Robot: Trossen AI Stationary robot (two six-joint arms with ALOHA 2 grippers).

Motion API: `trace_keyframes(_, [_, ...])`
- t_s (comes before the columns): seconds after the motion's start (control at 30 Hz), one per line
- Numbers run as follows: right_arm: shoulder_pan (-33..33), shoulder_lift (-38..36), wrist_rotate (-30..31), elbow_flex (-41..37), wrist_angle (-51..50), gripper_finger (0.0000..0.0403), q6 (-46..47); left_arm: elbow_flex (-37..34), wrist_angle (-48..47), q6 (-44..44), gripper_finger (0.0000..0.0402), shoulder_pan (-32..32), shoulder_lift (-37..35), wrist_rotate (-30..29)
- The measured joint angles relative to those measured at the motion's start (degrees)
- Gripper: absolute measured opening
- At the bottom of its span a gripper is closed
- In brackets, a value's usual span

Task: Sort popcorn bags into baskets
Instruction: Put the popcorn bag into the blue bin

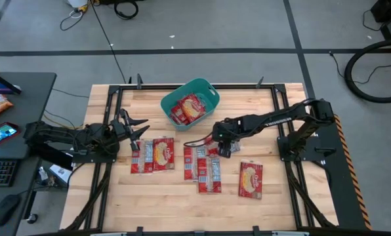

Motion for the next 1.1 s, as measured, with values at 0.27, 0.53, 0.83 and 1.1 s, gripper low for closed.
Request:
trace_keyframes(0.27, [0.07,5.24,1.89,-0.19,1.85,0.0201,-3.29,0.0,0.04,-0.02,0.0119,-0.01,0.0,0.0])
trace_keyframes(0.53, [-0.26,8.02,1.96,0.15,1.38,0.0148,-8.57,0.0,-0.07,0.02,0.0119,0.01,0.0,0.0])
trace_keyframes(0.83, [-0.3,8.2,1.98,0.04,1.73,0.0018,-7.87,0.0,-0.09,0.02,0.0119,-0.01,0.0,0.0])
trace_keyframes(1.1, [-0.33,8.76,3.1,5.22,-3.87,0.0007,-7.69,0.0,-0.07,-0.02,0.0119,-0.01,0.0,0.0])
